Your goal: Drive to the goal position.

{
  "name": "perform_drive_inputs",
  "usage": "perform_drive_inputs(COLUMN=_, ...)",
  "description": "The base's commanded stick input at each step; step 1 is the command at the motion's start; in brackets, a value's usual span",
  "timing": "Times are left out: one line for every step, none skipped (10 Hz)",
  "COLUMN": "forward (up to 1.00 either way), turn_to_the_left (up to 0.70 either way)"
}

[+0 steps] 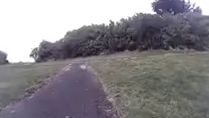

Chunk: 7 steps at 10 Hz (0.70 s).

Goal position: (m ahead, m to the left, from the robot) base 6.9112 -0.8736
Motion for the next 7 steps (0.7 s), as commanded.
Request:
perform_drive_inputs(forward=0.00, turn_to_the_left=0.50)
perform_drive_inputs(forward=0.00, turn_to_the_left=0.50)
perform_drive_inputs(forward=0.00, turn_to_the_left=0.50)
perform_drive_inputs(forward=0.00, turn_to_the_left=0.50)
perform_drive_inputs(forward=0.00, turn_to_the_left=0.50)
perform_drive_inputs(forward=0.00, turn_to_the_left=0.50)
perform_drive_inputs(forward=0.00, turn_to_the_left=0.50)
